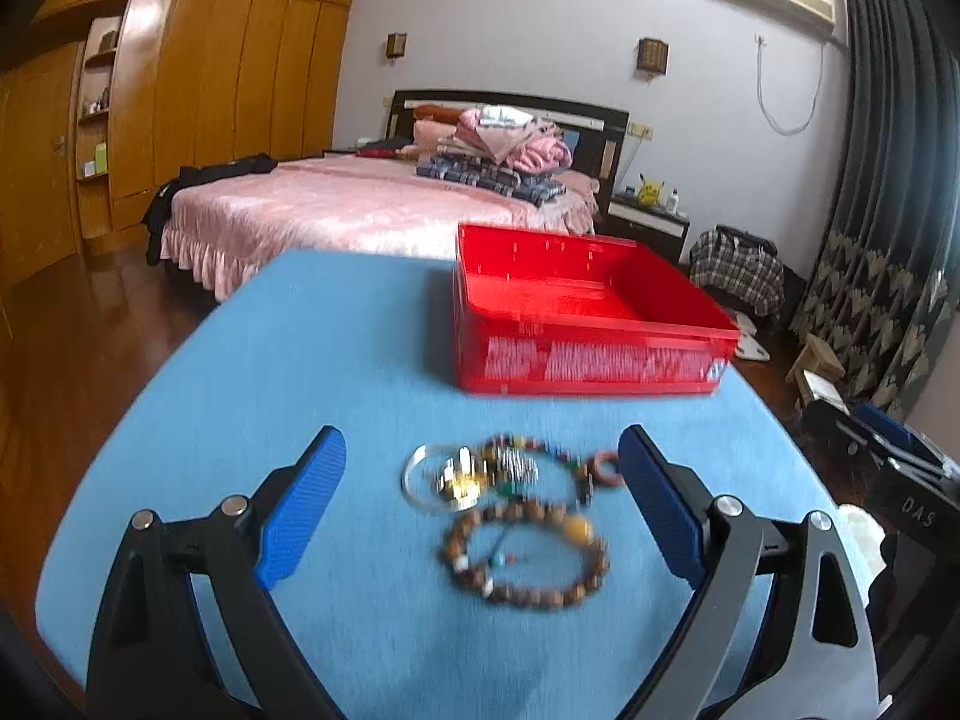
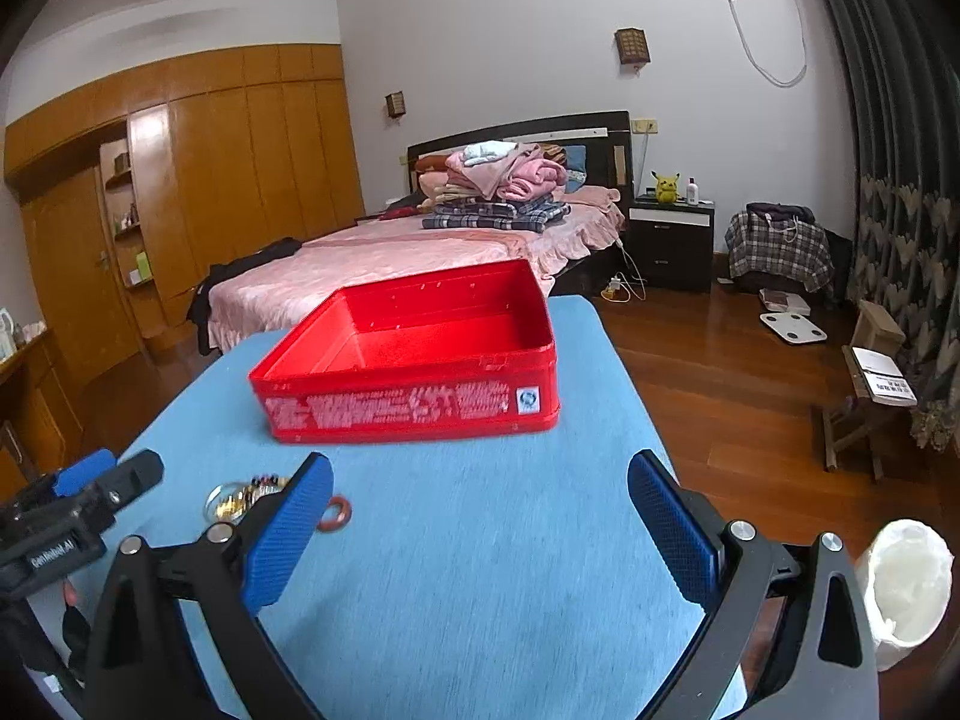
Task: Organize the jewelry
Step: 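Grasp the wooden bead bracelet with the left tool while the right tool approaches the red-brown ring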
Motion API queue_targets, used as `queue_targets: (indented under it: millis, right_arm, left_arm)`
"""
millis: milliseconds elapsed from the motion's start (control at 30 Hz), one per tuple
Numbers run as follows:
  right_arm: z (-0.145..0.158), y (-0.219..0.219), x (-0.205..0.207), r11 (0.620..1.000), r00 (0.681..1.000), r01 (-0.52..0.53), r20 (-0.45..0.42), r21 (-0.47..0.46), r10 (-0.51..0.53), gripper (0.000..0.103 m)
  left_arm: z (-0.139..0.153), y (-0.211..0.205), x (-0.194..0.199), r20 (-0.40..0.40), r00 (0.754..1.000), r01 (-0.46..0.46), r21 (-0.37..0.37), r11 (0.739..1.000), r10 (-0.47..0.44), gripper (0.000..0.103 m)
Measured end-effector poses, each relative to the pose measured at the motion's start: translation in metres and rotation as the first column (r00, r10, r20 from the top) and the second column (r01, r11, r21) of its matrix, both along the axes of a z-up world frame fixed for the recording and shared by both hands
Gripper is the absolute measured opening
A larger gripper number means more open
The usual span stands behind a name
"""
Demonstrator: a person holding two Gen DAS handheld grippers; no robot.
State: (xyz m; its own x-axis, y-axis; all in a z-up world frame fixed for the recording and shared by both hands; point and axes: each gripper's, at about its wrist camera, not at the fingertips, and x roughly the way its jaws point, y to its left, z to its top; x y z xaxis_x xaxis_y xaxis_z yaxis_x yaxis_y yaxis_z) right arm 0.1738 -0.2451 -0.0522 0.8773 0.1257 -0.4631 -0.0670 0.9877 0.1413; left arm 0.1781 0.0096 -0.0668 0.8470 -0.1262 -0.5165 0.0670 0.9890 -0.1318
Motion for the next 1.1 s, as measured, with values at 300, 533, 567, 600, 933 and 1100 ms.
queue_targets:
  millis: [300, 533, 567, 600, 933, 1100]
  right_arm:
    - [-0.019, 0.008, -0.017, 0.999, 1.000, -0.029, -0.009, -0.027, 0.029, 0.097]
    - [-0.024, 0.013, -0.020, 0.998, 0.999, -0.042, -0.010, -0.049, 0.042, 0.097]
    - [-0.025, 0.013, -0.019, 0.998, 0.999, -0.043, -0.011, -0.052, 0.043, 0.097]
    - [-0.026, 0.013, -0.019, 0.998, 0.999, -0.045, -0.014, -0.053, 0.044, 0.097]
    - [-0.031, 0.015, -0.017, 0.997, 0.998, -0.051, -0.033, -0.053, 0.049, 0.097]
    - [-0.030, 0.018, -0.018, 0.997, 0.998, -0.058, -0.036, -0.058, 0.056, 0.097]
  left_arm:
    - [-0.033, -0.003, -0.012, -0.066, 0.998, -0.003, 0.034, 0.999, 0.005, 0.089]
    - [-0.047, -0.006, -0.010, -0.098, 0.995, -0.005, 0.042, 0.999, 0.009, 0.089]
    - [-0.049, -0.006, -0.010, -0.105, 0.994, -0.004, 0.040, 0.999, 0.008, 0.089]
    - [-0.051, -0.006, -0.010, -0.110, 0.994, -0.004, 0.039, 0.999, 0.008, 0.089]
    - [-0.064, -0.003, -0.006, -0.153, 0.988, -0.008, 0.011, 1.000, 0.009, 0.059]
    - [-0.063, 0.008, -0.005, -0.163, 0.986, -0.027, -0.012, 1.000, 0.025, 0.021]
